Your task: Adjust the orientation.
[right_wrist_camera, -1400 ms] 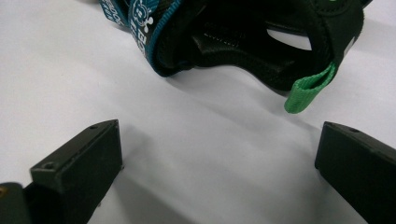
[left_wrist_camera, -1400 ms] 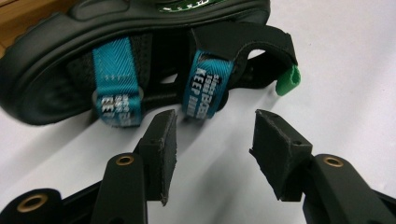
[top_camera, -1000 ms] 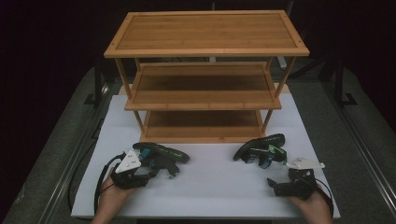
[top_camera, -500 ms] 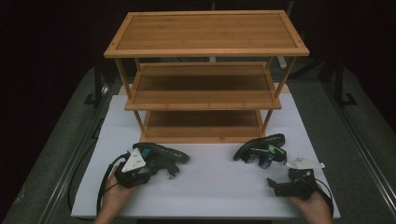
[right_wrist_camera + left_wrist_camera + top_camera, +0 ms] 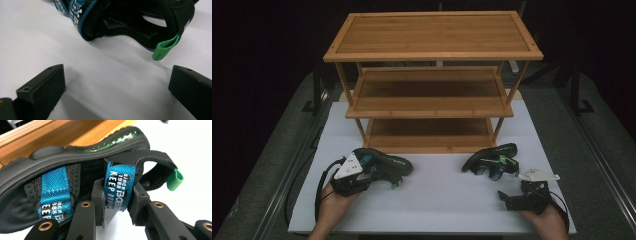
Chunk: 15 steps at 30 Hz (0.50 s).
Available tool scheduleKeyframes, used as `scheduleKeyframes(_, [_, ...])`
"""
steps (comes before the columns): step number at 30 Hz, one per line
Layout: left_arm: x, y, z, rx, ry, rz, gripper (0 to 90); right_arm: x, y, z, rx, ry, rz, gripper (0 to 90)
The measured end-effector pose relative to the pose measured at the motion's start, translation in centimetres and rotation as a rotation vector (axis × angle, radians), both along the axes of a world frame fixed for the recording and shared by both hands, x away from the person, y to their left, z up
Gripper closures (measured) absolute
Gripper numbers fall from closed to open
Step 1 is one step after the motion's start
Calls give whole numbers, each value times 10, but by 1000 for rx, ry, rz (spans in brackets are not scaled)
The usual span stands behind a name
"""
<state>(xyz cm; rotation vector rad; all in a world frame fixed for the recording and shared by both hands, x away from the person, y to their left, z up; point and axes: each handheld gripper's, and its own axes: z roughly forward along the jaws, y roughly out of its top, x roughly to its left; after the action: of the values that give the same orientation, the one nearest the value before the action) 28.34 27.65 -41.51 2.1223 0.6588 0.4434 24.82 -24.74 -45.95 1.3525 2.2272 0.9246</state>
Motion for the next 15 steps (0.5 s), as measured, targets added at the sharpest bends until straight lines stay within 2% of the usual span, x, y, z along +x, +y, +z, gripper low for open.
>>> scheduleKeyframes(3, [-1,3,5,-18,3,-3,703,0,0,0,0,0,0,3])
scheduleKeyframes(4, [-2,5,10,-46,3,-3,706,0,0,0,0,0,0,3])
scheduleKeyframes(8, [-4,8,18,-69,1,-9,711,0,0,0,0,0,0,3])
scheduleKeyframes(15, [-7,4,32,-111,23,-68,714,0,0,0,2,3,-2,3])
